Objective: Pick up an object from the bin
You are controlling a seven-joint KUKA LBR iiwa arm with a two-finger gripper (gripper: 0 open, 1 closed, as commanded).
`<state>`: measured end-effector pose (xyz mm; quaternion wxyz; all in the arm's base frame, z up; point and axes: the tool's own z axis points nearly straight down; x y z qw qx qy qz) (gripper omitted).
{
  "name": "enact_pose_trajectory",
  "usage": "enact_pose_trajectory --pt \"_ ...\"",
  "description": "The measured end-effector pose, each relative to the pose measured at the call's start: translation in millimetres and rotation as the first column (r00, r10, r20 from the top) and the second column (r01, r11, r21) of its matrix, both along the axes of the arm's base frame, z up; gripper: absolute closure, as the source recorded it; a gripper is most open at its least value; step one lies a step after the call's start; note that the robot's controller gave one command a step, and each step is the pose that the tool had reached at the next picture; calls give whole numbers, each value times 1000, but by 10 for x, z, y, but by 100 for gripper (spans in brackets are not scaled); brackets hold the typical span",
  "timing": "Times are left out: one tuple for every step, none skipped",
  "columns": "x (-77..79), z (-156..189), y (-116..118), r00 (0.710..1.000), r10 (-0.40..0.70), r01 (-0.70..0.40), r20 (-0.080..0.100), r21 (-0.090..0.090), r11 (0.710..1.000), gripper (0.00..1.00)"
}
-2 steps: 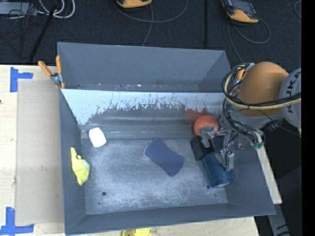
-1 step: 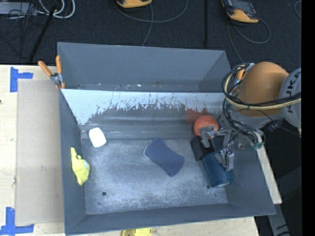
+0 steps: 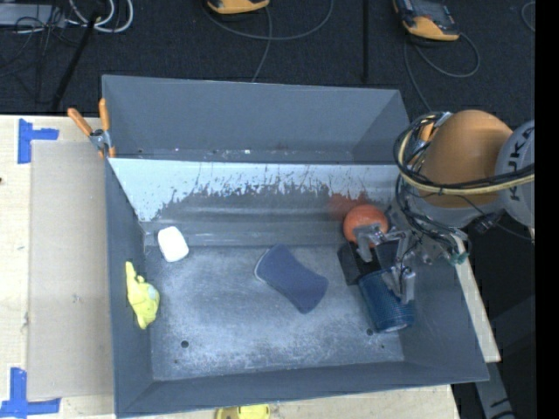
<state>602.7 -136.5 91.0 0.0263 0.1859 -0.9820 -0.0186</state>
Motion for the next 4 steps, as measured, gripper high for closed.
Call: enact_pose_trajectory --pt "0 0 0 1000 0 0 0 0 1000 100" --pt "0 0 0 1000 0 0 0 0 1000 100" --pt "0 0 0 1000 0 0 0 0 1000 100" --pt "0 0 0 1000 0 0 0 0 1000 100"
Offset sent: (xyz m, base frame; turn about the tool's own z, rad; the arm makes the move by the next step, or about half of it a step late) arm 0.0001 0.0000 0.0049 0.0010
